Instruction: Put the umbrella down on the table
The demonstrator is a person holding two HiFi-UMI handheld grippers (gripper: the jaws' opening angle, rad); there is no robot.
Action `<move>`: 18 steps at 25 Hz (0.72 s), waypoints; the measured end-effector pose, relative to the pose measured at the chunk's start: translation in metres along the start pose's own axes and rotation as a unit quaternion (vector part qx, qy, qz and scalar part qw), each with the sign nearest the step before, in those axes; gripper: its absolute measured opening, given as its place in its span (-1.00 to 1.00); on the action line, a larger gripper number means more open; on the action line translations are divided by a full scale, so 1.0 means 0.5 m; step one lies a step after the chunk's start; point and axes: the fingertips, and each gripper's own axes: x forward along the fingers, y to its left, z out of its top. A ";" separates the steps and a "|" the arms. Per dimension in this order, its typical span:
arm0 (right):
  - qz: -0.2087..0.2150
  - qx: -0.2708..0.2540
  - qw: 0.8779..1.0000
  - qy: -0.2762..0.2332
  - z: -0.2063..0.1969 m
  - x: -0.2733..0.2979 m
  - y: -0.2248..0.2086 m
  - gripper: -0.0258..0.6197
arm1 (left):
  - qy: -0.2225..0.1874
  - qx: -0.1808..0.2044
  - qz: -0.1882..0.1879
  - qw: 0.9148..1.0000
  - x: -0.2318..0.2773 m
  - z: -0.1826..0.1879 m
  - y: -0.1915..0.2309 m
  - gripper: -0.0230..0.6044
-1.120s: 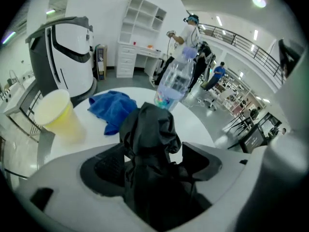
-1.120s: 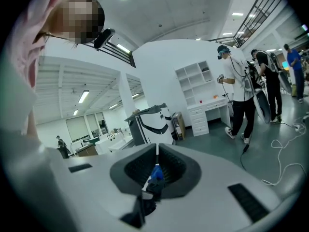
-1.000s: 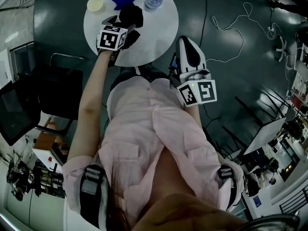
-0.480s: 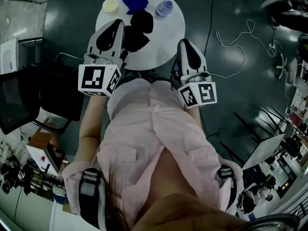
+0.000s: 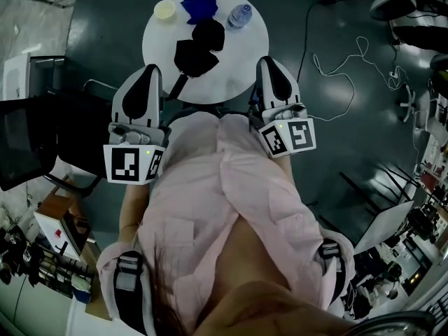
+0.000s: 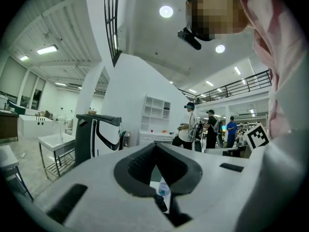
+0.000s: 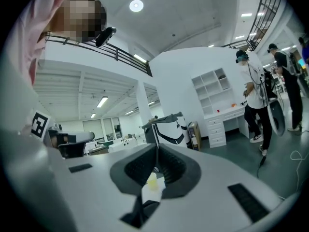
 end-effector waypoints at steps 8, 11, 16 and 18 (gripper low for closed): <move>0.006 -0.007 1.000 -0.002 -0.001 -0.015 0.008 -0.83 | 0.031 -0.025 -0.007 0.999 -0.015 -0.042 -0.029 -0.87; 0.004 -0.009 1.000 -0.006 0.001 -0.018 0.006 -0.83 | 0.017 -0.027 0.000 1.000 -0.010 -0.032 -0.024 -0.87; -0.002 -0.026 1.000 -0.001 0.001 -0.019 0.004 -0.83 | 0.017 -0.027 0.007 0.999 -0.002 -0.039 -0.015 -0.87; -0.002 -0.032 0.999 0.000 0.001 -0.019 0.005 -0.83 | 0.013 -0.029 0.006 0.999 0.002 -0.037 -0.014 -0.87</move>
